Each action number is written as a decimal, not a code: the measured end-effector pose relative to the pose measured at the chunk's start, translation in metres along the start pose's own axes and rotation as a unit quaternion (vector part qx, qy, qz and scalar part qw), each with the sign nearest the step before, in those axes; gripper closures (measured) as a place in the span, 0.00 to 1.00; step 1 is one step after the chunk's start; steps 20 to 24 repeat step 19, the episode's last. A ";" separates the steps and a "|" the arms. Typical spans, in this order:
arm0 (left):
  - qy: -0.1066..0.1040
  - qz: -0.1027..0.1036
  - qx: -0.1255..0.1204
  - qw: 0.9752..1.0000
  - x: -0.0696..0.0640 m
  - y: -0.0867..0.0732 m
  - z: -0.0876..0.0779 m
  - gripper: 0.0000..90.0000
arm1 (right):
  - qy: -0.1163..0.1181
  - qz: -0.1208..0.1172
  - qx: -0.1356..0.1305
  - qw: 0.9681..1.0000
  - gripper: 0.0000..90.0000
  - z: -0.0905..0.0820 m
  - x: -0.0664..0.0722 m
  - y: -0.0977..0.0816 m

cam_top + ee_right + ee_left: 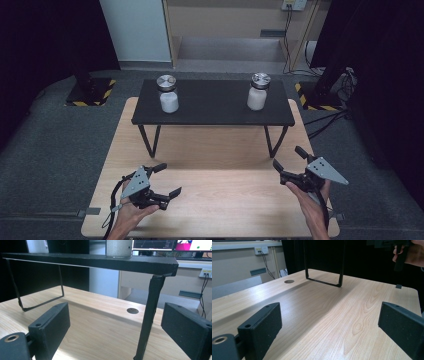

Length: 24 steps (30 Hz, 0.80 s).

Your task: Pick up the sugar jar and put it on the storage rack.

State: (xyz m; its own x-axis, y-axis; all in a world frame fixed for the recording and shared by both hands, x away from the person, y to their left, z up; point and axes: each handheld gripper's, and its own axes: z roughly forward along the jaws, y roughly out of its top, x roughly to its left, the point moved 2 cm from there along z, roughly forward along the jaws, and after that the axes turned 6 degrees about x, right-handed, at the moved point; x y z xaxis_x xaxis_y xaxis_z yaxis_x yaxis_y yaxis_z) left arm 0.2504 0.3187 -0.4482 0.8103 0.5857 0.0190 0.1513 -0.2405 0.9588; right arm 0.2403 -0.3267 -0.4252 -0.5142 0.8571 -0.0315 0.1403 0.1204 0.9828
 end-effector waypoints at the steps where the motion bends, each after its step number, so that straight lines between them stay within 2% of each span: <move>1: 0.000 0.000 0.001 1.000 0.000 0.000 0.000 0.04 | 0.003 0.002 -0.002 1.000 0.09 0.000 -0.001 -0.001; 10: -0.001 0.001 0.003 1.000 0.000 0.000 0.001 0.04 | 0.021 0.005 -0.004 1.000 0.09 0.001 -0.004 -0.002; 24: -0.001 0.001 0.003 1.000 0.000 0.000 0.001 0.04 | 0.021 0.004 -0.004 1.000 0.09 0.001 -0.003 -0.002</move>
